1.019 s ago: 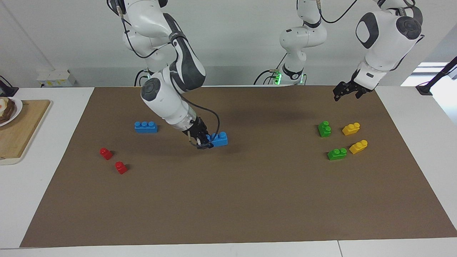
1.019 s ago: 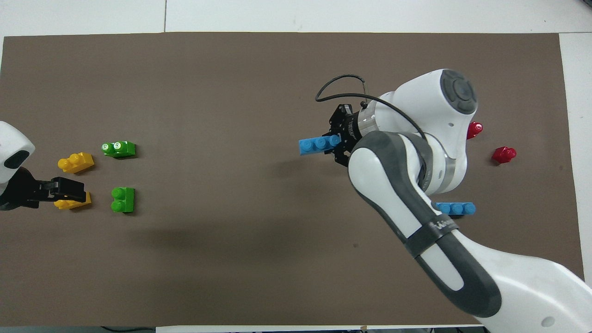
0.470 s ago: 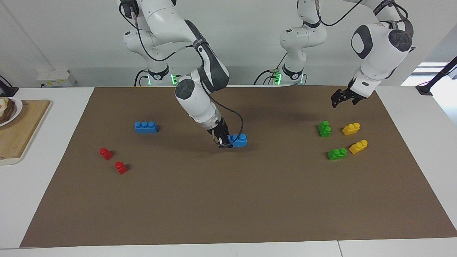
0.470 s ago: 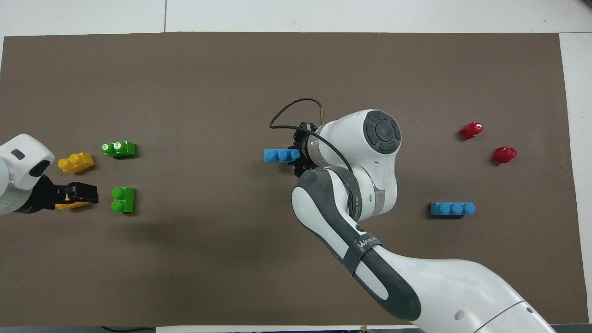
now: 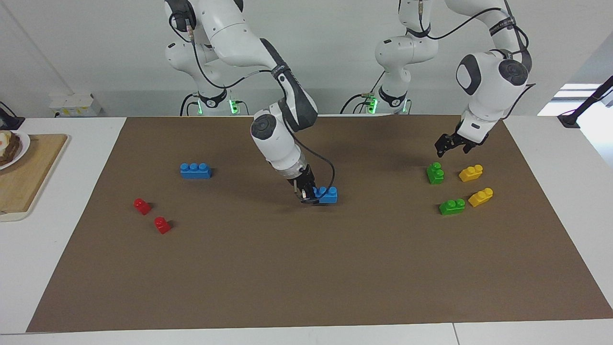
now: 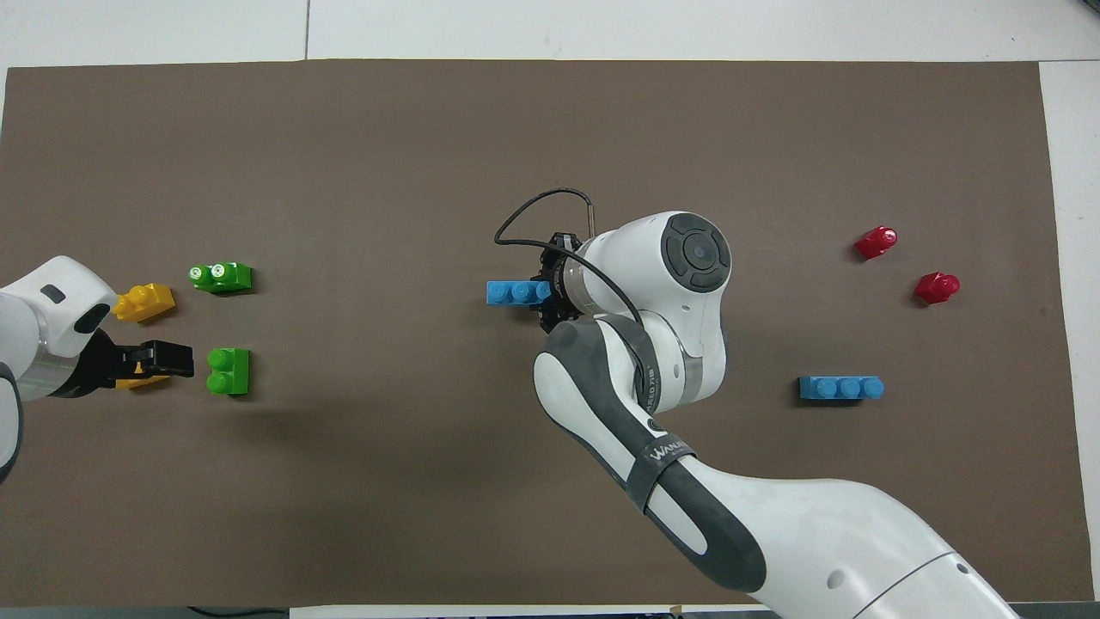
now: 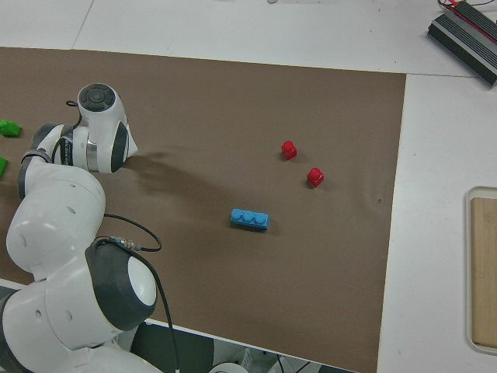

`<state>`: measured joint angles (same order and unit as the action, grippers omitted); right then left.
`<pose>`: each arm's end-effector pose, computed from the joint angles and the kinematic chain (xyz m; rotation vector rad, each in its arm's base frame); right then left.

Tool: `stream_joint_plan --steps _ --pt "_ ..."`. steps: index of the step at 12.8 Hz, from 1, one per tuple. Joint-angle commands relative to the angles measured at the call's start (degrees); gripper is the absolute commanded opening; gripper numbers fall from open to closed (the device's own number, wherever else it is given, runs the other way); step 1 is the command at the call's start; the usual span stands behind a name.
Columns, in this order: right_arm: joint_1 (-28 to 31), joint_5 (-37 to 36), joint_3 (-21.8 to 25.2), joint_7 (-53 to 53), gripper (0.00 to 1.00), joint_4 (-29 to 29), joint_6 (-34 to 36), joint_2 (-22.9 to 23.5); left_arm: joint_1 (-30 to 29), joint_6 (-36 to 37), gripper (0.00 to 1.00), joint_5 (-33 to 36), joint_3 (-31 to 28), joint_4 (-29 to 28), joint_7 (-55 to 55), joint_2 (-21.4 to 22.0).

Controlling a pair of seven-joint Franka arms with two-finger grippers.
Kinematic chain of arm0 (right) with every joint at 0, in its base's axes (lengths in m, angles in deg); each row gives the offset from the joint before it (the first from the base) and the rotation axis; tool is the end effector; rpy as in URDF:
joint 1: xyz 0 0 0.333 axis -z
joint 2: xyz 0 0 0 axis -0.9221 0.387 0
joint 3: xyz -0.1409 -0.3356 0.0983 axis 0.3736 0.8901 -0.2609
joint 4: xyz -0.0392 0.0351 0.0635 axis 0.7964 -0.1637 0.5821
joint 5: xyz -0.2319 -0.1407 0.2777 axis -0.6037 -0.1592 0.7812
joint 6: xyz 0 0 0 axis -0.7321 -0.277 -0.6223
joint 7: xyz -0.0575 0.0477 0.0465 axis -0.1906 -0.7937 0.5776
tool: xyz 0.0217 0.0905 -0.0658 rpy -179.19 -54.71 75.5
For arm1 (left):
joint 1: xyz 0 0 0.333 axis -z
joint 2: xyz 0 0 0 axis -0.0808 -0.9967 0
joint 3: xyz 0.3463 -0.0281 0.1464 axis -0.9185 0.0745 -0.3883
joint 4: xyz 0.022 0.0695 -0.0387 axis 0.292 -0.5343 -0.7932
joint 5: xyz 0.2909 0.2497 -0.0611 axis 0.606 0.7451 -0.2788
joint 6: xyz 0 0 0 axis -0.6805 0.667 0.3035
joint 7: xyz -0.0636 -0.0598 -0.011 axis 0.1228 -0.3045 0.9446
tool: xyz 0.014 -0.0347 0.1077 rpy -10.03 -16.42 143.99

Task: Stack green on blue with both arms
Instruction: 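Grasp the green brick with the left gripper while the right gripper holds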

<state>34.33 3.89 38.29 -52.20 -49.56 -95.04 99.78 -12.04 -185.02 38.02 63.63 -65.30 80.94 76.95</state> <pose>0.5834 0.3638 0.3680 -1.9438 2.0157 0.3541 0.4635 0.0254 0.4668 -3.1161 -0.1031 0.0773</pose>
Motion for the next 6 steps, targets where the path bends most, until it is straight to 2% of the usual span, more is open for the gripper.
stream_joint_plan --steps 1,3,6 --pt "-0.32 1.56 0.11 -0.39 0.0 -2.4 -3.46 -0.47 0.11 -3.63 1.0 0.12 0.17 -0.9 -2.32 -1.53" --pt "-0.41 1.56 0.11 -0.3 0.0 -3.11 -4.26 -0.29 1.86 -7.12 1.0 0.12 0.17 -1.42 -3.38 -4.15" --pt "-0.41 1.56 0.02 -0.3 0.0 -3.46 -5.4 0.06 1.87 -10.22 1.0 0.12 0.08 -2.73 -3.21 -4.7"
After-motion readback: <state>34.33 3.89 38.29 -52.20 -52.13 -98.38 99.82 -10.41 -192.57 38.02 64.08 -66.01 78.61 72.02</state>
